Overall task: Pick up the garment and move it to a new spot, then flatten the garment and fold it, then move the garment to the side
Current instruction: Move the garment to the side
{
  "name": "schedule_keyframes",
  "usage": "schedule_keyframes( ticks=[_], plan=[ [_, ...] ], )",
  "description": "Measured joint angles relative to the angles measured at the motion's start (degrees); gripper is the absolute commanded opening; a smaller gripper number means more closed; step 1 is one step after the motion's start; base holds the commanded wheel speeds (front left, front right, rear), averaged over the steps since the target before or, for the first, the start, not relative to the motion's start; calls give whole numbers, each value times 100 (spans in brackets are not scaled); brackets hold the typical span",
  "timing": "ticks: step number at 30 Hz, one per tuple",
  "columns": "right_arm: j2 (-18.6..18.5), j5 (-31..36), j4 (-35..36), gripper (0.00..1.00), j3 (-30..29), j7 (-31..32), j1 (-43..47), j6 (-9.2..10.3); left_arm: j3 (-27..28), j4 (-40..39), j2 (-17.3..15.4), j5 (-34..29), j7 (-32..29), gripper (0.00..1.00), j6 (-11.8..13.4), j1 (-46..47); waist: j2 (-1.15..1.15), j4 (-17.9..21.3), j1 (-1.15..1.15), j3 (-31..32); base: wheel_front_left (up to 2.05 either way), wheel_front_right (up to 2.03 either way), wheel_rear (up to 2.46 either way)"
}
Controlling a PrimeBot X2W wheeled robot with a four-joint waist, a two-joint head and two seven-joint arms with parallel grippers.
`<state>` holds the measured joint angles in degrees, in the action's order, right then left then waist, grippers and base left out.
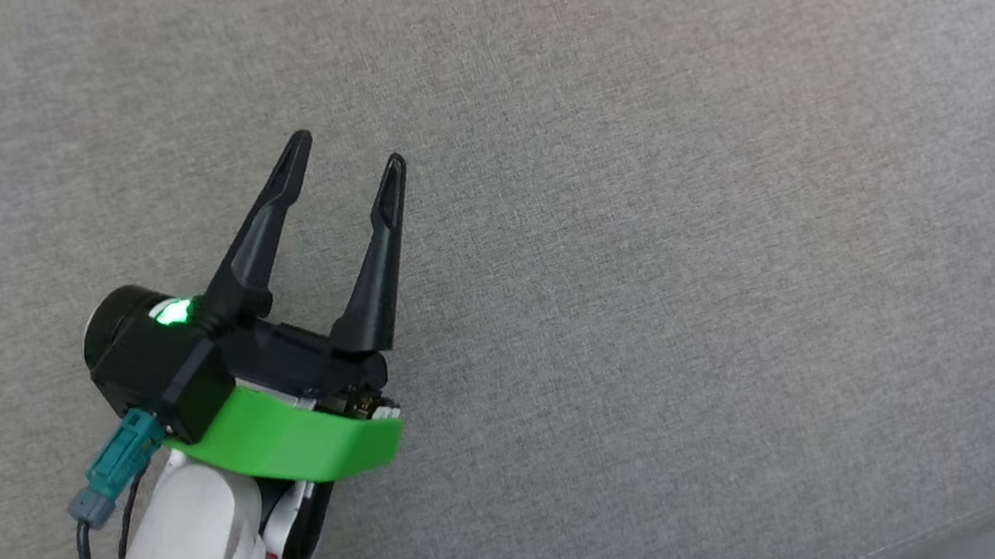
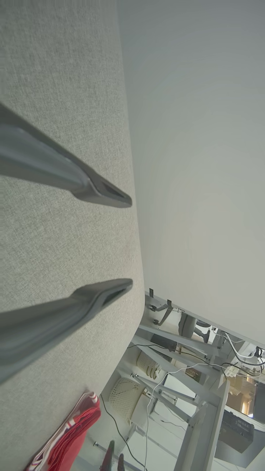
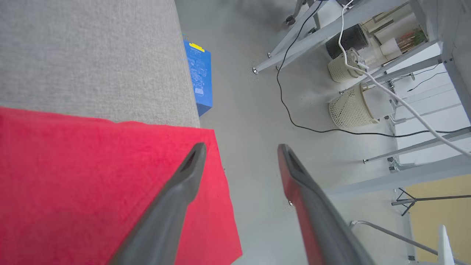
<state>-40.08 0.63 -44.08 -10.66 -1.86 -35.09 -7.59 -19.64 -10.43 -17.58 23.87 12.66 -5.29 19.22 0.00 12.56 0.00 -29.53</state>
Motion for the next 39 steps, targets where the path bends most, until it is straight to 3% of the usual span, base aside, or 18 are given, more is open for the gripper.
schedule_keyframes(
  ticks=[6, 12, 23, 32, 39],
  plan=[
    [124, -702, 1043, 100, 218, -305, 112, 0, 140, 543, 174, 146, 148, 100, 5, -314, 0, -118, 0, 547, 0, 0, 0],
    [511, -1540, 2442, 100, 250, -352, 798, 3, 364, 978, 420, 241, 196, 100, 77, -741, 0, -299, 0, 1156, 0, 0, 0],
    [2046, -1933, 4722, 100, 271, -243, 2428, 4, 948, 1228, 949, -151, 200, 100, 101, -1311, 0, -792, -1, 1994, 0, 0, 0],
    [2967, -1896, 5103, 100, 539, -616, 3526, 5, 1273, 1392, 1261, -485, 200, 100, -25, -1595, 0, -1226, 0, 2380, 0, 0, 0],
    [3200, -1535, 4824, 100, 792, -903, 3811, 5, 1466, 1510, 1382, -644, 200, 100, -86, -1694, 0, -1362, 0, 2548, 0, 0, 0]
  ],
)
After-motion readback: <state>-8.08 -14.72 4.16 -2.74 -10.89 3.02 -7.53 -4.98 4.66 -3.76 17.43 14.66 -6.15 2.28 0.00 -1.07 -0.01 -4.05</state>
